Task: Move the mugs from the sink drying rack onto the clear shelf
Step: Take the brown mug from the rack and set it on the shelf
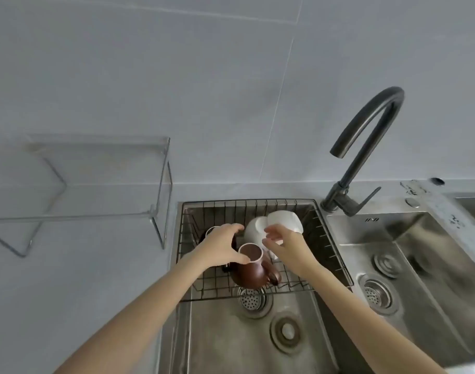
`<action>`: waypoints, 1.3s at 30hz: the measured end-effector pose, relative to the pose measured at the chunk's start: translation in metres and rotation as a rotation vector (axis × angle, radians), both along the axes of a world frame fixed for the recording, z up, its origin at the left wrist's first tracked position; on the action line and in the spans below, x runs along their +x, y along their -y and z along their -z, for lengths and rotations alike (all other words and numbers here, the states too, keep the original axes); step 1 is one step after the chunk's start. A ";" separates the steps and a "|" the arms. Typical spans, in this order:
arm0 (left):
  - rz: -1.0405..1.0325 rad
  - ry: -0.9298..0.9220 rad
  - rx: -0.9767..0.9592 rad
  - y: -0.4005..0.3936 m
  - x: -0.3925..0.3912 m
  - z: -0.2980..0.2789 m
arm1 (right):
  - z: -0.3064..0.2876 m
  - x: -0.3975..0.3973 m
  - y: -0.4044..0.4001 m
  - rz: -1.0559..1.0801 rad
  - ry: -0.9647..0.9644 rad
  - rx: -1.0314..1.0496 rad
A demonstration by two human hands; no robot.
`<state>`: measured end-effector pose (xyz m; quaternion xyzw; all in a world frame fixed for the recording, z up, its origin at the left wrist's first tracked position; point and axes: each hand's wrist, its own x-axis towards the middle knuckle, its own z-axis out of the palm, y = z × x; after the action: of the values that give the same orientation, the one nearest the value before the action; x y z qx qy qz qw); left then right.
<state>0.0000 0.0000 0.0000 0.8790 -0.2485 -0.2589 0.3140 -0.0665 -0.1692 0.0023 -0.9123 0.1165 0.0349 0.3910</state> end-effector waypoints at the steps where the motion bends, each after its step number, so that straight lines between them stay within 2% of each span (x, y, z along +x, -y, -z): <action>1: 0.003 -0.028 0.010 0.003 0.000 0.005 | 0.007 -0.001 0.003 0.013 -0.036 0.008; 7: 0.007 -0.077 0.049 0.013 0.000 0.037 | 0.029 -0.005 0.012 -0.020 -0.210 0.010; 14: 0.047 -0.088 0.114 0.022 0.002 0.046 | 0.039 -0.006 0.014 -0.047 -0.247 -0.083; 21: 0.033 -0.052 0.132 0.026 0.004 0.045 | 0.041 -0.010 0.011 -0.017 -0.240 -0.043; 27: -0.077 -0.028 -0.035 0.021 0.002 0.027 | 0.018 -0.006 0.018 0.051 -0.151 -0.028; 33: -0.177 0.149 -0.237 0.007 0.022 -0.037 | -0.048 0.017 0.018 0.049 0.066 0.063; 39: -0.271 0.278 -0.334 -0.022 0.041 -0.101 | -0.115 0.051 -0.012 -0.007 0.229 0.164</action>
<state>0.0413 0.0220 0.1005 0.8673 -0.2086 -0.0465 0.4496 -0.0150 -0.1576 0.1175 -0.8757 0.0644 -0.0587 0.4749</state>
